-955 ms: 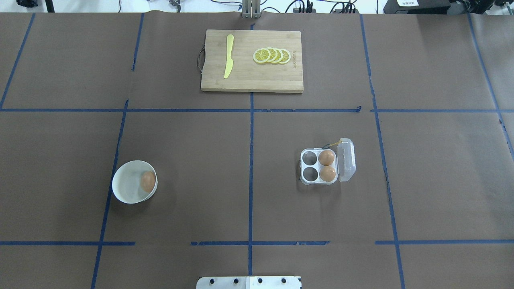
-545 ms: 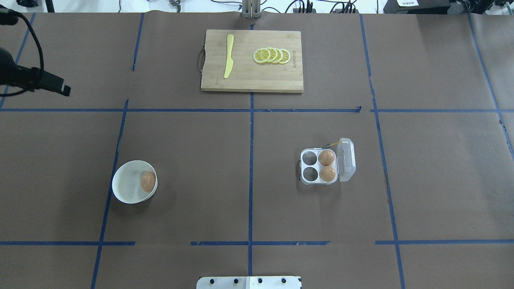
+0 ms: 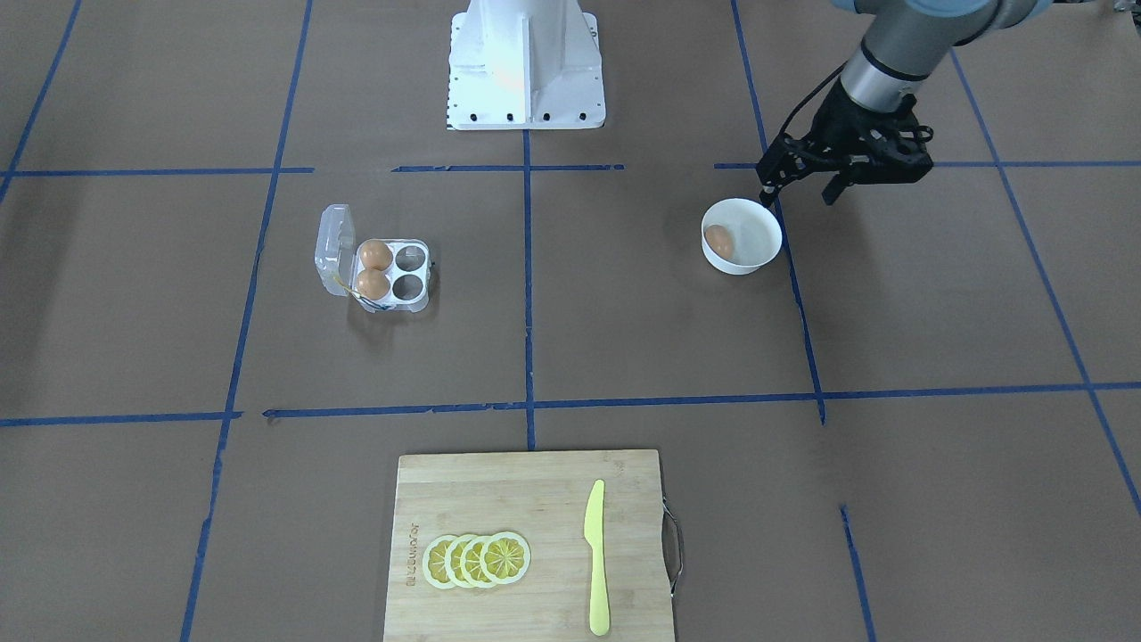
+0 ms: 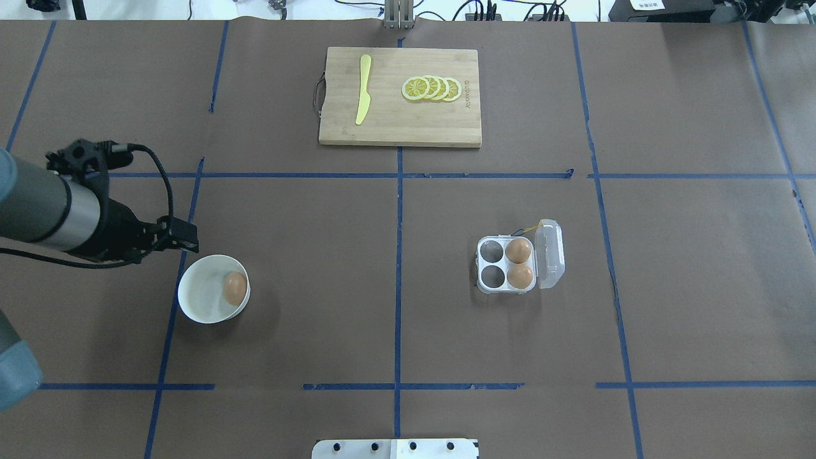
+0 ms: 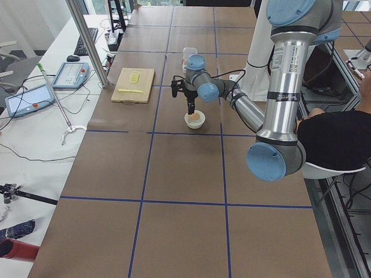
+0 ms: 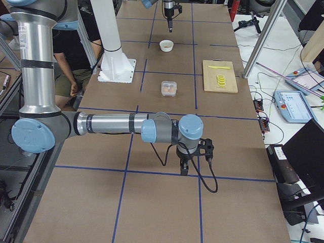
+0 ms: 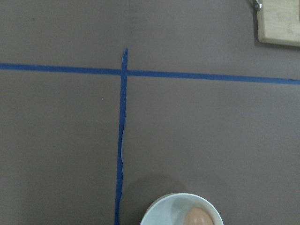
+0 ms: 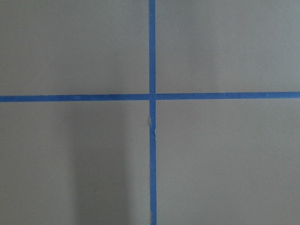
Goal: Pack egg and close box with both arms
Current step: 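Move the left gripper down over the white bowl toward the brown egg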
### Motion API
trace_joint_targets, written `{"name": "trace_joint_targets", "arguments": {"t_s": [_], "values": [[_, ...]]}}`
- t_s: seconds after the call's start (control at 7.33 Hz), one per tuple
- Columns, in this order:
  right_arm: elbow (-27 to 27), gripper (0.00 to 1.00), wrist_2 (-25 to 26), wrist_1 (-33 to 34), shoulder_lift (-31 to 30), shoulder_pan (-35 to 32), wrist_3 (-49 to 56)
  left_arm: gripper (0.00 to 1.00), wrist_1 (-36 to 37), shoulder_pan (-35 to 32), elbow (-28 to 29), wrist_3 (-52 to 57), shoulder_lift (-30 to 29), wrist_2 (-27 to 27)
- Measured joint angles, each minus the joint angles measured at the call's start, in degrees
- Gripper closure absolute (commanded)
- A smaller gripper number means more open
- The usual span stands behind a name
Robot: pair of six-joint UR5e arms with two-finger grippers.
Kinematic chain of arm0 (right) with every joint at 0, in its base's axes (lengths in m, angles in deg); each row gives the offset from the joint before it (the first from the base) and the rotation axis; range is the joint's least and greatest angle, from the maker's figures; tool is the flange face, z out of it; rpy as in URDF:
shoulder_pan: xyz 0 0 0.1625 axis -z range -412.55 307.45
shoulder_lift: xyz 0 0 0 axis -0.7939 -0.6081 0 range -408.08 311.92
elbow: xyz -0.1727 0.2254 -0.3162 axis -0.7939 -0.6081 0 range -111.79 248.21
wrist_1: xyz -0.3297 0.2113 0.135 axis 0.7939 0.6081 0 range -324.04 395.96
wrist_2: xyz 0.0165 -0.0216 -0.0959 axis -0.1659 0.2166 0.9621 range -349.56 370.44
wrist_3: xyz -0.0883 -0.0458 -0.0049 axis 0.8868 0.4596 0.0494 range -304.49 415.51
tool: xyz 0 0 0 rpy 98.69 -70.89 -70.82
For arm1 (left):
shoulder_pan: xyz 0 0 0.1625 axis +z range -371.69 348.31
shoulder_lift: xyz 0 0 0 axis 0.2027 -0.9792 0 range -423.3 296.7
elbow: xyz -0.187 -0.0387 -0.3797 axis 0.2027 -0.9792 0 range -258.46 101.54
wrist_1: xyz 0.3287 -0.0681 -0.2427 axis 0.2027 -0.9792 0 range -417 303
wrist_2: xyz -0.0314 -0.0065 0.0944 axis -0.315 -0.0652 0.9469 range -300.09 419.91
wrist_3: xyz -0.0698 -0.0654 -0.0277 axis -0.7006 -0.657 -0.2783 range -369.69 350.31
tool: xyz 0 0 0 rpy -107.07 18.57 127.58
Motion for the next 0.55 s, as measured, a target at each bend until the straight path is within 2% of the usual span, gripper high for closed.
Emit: {"name": "trace_joint_targets", "arguments": {"t_s": [0.27, 0.55], "values": [[0.26, 0.0, 0.0, 0.0, -0.02, 0.0, -0.05, 0.11, 0.02, 4.94, 2.19, -7.25, -1.52, 4.35], [0.27, 0.0, -0.05, 0.0, 0.22, 0.0, -0.1, 0.14, -0.09, 5.77, 6.68, -8.08, -4.71, 5.09]]}}
